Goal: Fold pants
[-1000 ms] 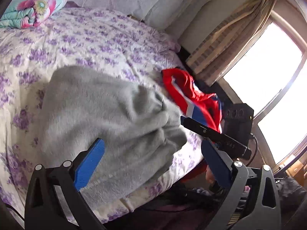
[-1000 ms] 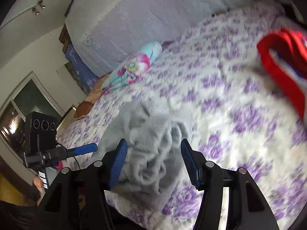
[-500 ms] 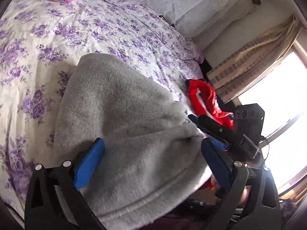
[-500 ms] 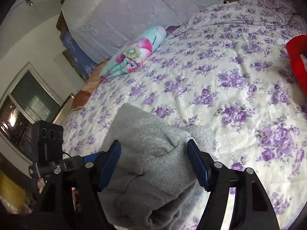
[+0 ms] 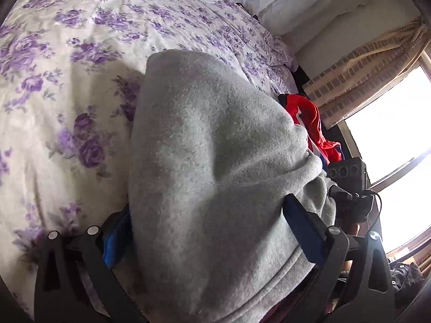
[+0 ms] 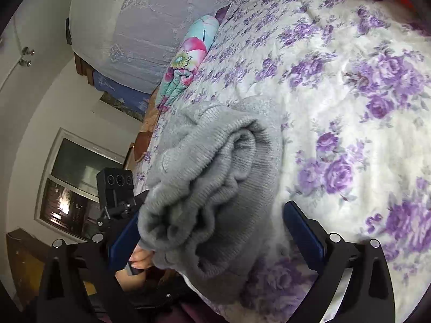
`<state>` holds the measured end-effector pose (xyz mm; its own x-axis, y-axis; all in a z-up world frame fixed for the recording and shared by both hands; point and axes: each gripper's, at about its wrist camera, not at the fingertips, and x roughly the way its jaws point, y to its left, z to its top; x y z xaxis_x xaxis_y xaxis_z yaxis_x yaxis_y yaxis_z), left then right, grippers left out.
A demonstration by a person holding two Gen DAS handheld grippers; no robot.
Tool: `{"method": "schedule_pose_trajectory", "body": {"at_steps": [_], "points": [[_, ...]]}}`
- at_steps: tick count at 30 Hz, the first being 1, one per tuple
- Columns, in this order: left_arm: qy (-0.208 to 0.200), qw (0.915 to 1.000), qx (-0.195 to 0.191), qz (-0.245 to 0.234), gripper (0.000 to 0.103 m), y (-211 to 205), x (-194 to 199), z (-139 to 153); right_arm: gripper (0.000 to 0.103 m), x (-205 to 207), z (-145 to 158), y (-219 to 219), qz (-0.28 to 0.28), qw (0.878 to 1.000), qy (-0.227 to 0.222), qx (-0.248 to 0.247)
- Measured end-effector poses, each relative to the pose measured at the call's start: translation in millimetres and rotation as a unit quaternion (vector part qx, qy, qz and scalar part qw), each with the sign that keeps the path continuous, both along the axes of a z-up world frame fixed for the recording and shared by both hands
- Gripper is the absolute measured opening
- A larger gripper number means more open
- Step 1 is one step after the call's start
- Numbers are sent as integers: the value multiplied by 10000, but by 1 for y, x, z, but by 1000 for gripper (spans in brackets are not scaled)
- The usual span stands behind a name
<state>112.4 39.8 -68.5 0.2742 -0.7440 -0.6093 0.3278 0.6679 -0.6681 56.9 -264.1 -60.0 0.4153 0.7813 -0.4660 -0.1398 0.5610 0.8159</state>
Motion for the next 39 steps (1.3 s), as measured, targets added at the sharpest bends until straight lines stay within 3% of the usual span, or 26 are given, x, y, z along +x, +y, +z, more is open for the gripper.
{"method": "schedule_pose_trajectory", "body": {"at_steps": [3, 6, 10, 12, 16, 22, 26, 32, 34, 35, 36, 37, 38, 39], "points": [[97, 9996, -261, -15, 98, -5, 5, -2, 100, 19, -3, 16, 275, 9992, 283, -88], [9, 9998, -48, -205, 98, -16, 0, -6, 99, 24, 1, 30, 360, 9983, 220, -402], [-177, 9995, -125, -225, 96, -15, -11, 0, 65, 10, 6, 33, 211, 9979, -100, -607], [-326, 9988, -267, -238, 93, -14, -17, 9, 60, 1, 15, 31, 193, 9973, -355, -610], [-617, 9969, -407, -273, 93, -25, -25, 38, 59, -14, 45, 28, 124, 9939, -858, -685], [-767, 9952, -558, -227, 93, -47, -3, 65, 59, -1, 76, 1, -62, 9908, -1131, -741], [-792, 9950, -596, -159, 93, -60, 53, 86, 59, 46, 98, -13, -186, 9882, -1228, -893], [-1310, 9896, -588, 116, 94, -81, 172, 151, 61, 158, 169, -27, -460, 9742, -1811, -1267], [-1343, 9886, -594, 317, 94, -86, 221, 157, 72, 206, 180, -31, -607, 9696, -1915, -1396], [-1318, 9891, -529, 397, 97, -89, 246, 154, 78, 231, 177, -30, -693, 9678, -1878, -1525], [-1248, 9904, -397, 432, 99, -94, 276, 142, 95, 261, 168, -29, -844, 9620, -1804, -1866], [-1109, 9927, -175, 430, 99, -100, 303, 124, 99, 287, 153, -28, -1169, 9494, -1710, -2361], [-864, 9947, 260, 500, 99, -103, 330, 94, 99, 308, 132, -29, -1516, 9321, -1626, -2860], [-591, 9912, 898, 769, 96, -101, 352, 64, 98, 327, 104, -30, -1857, 9130, -1359, -3369]]}}
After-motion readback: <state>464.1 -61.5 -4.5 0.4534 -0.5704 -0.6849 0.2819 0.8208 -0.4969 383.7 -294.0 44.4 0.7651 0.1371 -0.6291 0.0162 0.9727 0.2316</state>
